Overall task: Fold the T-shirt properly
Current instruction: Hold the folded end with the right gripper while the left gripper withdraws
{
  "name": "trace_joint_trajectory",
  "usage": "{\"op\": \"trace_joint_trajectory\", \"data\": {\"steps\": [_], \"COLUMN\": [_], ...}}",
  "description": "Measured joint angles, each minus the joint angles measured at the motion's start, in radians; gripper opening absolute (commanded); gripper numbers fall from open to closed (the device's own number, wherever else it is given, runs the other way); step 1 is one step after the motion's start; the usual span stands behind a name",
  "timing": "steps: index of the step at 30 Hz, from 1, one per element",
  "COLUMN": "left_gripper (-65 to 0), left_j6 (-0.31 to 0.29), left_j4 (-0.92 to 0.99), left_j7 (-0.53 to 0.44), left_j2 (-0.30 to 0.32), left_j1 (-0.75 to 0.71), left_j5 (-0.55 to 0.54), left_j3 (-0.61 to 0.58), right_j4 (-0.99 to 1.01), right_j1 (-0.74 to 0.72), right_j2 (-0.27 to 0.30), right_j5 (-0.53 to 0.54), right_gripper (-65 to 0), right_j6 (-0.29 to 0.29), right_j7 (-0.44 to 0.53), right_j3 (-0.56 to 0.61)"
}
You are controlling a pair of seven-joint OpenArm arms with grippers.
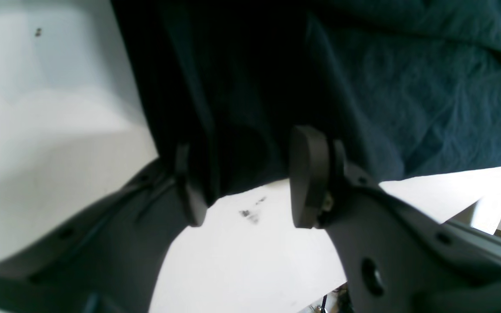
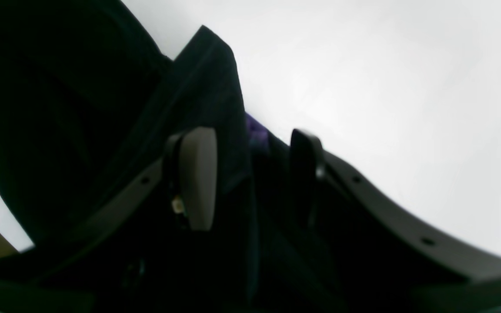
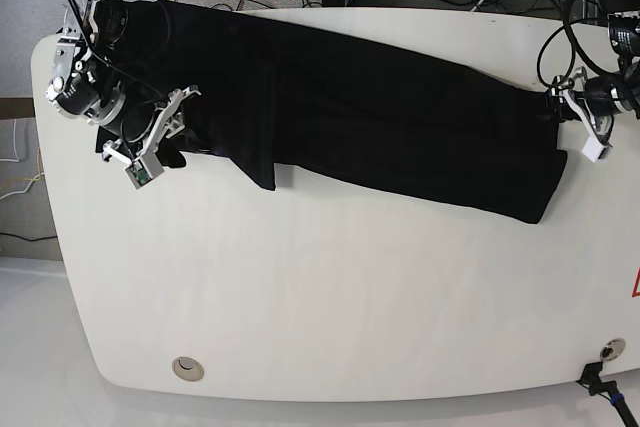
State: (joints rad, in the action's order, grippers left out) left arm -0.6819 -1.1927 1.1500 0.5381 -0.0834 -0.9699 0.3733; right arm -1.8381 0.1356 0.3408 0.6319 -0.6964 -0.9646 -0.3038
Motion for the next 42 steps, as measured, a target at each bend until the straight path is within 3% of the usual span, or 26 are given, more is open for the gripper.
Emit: {"op": "trace_joint_trajectory", "data": {"steps": [4,13,22,24,27,29,33,42], "left_gripper": [-44.3,-61.7,-65.0,-59.9,-41.5,-35.0,-34.0,-37.3], "left_j6": [0.0,-0.008,-0.008,-0.007,0.004,0.019,0.055,0.054], "left_j4": [0.003,0.006,0.006,0.005,0.006,0.005,-0.003,-0.011], "left_j7": [-0.014,-0.029,0.037,0.051,0.035,0.03,0.027,-0.013], "left_j2": [0.0,0.0,0.003,0.001,-0.01,-0.008,-0.005,0.045], "left_j1": [0.0,0.001,-0.002,-0.001,0.002,0.003,0.012,0.008], "left_j5": [0.003,-0.005,-0.026,-0.02,-0.015,-0.006,-0.008,0.024], "left_j3": [0.0,0.0,0.002,0.002,-0.001,0.0,0.015,0.146], "right_j4": [0.0,0.002,0.008,0.008,0.007,0.007,0.007,0.008], "right_j1": [0.0,-0.003,-0.004,-0.005,-0.007,-0.005,-0.005,-0.002], "right_j2": [0.0,0.0,0.0,-0.002,-0.003,-0.003,-0.003,-0.003], "right_j5": [0.0,-0.001,0.0,-0.001,-0.005,-0.005,-0.005,-0.008], "right_gripper": [-37.8,-38.0,-37.5,-37.6,-37.7,-37.6,-37.7,-37.6], "right_j6": [0.0,0.0,0.0,0.0,0.0,0.0,0.0,0.0], "right_j7": [0.0,0.0,0.0,0.0,0.0,-0.001,-0.002,-0.008], "right_j3": [0.0,0.001,0.004,0.0,-0.003,-0.003,-0.003,-0.003]}}
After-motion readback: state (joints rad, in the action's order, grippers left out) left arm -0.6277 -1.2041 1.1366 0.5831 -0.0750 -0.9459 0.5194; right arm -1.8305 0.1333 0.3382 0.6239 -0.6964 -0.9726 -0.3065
